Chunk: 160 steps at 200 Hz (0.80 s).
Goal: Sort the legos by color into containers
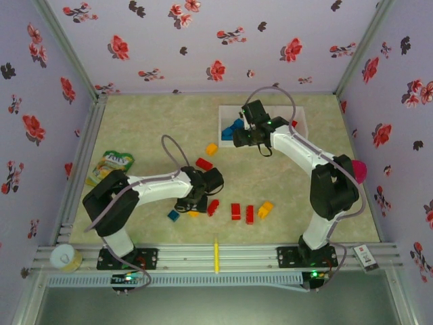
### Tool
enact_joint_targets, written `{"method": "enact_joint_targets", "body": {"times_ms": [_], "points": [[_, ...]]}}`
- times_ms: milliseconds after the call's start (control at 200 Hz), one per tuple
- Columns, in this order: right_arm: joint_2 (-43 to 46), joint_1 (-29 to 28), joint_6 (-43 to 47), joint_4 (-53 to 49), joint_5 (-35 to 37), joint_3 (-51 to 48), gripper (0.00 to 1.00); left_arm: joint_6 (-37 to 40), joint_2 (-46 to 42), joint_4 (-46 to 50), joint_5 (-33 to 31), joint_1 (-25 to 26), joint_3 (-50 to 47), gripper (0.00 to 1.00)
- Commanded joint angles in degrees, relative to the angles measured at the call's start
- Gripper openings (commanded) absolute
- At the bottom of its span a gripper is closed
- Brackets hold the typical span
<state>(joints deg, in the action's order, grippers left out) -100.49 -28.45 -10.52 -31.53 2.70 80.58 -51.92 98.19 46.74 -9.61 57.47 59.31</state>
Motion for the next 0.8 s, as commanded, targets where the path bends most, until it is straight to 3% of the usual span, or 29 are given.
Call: {"method": "enact_joint_targets", "body": {"times_ms": [0,330,795], "points": [[2.2,-0.4,-0.6,0.0,1.4,-0.8,0.67,0.5,1.2,-0.5,0.5,-0.3,-0.4,0.54],[4.9,0.7,-1.5,0.1,2.5,-2.2,0.66,7.3,4.2,0.4,-2.7,-2.5,5.8,0.32],[12.3,6.6,-3.3,0.2,3.0,-8.3,0.66,20.5,7.1,3.4,-5.5,-9.0,25.4,0.28]]}}
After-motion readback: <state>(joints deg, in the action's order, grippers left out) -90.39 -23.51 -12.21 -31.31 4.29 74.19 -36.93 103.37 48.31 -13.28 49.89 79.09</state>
